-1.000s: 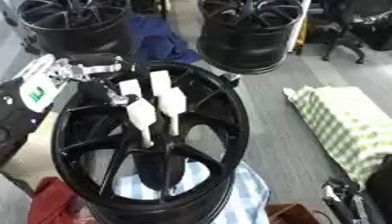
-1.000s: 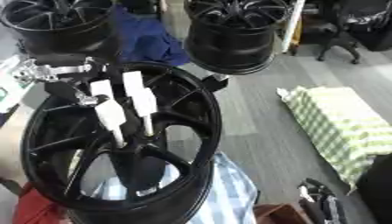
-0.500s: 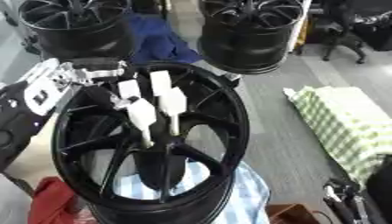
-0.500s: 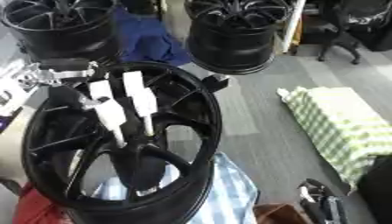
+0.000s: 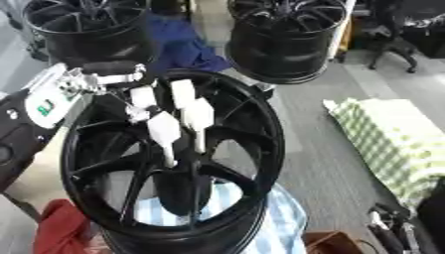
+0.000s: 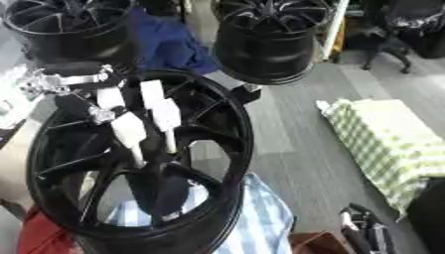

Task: Pull the pin out of the wheel hub.

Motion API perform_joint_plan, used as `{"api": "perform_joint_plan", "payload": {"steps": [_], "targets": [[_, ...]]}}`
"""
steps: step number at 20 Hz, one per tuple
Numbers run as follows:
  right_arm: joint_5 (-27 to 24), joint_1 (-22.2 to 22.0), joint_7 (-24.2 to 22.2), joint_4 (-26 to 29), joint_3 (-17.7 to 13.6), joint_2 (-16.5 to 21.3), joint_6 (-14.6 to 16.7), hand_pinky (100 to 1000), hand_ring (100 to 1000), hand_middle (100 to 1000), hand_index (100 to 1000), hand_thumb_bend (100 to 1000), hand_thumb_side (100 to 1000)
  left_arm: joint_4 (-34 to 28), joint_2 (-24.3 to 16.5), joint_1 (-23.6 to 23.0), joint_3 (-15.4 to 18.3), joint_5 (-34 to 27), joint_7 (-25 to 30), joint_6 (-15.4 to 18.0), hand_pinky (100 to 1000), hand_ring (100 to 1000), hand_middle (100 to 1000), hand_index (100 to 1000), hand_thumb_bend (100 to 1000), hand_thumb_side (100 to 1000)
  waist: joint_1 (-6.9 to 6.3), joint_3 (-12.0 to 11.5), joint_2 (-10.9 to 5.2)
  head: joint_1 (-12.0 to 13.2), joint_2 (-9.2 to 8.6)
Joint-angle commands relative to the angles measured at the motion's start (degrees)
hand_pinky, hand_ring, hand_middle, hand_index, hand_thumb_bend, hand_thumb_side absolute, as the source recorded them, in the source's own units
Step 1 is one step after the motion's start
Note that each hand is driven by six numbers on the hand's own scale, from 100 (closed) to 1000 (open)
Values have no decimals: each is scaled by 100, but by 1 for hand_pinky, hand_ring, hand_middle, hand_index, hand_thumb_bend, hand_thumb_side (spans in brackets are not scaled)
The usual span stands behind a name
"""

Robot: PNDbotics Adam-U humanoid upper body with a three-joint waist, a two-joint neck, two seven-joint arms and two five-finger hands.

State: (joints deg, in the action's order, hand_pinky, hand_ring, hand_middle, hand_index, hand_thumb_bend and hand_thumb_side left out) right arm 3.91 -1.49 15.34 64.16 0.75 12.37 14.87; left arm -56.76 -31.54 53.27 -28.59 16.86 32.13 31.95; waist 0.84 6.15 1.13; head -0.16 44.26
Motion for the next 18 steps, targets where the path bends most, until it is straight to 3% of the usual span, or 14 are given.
{"api": "perform_joint_plan", "payload": {"steps": [1, 10, 13, 18], "targets": [[-8, 44, -6, 41, -8, 131, 2, 602, 547, 541, 792, 100, 520, -196, -250, 206, 206, -184, 1984, 2002, 511, 455, 424, 645, 100, 412, -4, -12, -77, -6, -14], [-23, 19, 10, 23, -29, 133, 1, 602, 547, 540, 792, 100, 520, -265, -412, 288, 433, -298, 1966, 1984, 535, 462, 431, 641, 100, 385, -8, -47, -102, -58, -14], [-60, -57, 103, 16, -121, 137, 1, 602, 547, 540, 792, 100, 520, 72, -777, 356, 798, -255, 1743, 1759, 537, 462, 432, 644, 100, 385, -17, -278, -130, -251, -14], [-67, -62, 131, 20, -129, 167, 3, 602, 547, 540, 792, 100, 521, 204, -1501, -147, 1522, -187, 1416, 1314, 538, 464, 433, 648, 100, 389, -39, -295, -114, -282, -14]]}}
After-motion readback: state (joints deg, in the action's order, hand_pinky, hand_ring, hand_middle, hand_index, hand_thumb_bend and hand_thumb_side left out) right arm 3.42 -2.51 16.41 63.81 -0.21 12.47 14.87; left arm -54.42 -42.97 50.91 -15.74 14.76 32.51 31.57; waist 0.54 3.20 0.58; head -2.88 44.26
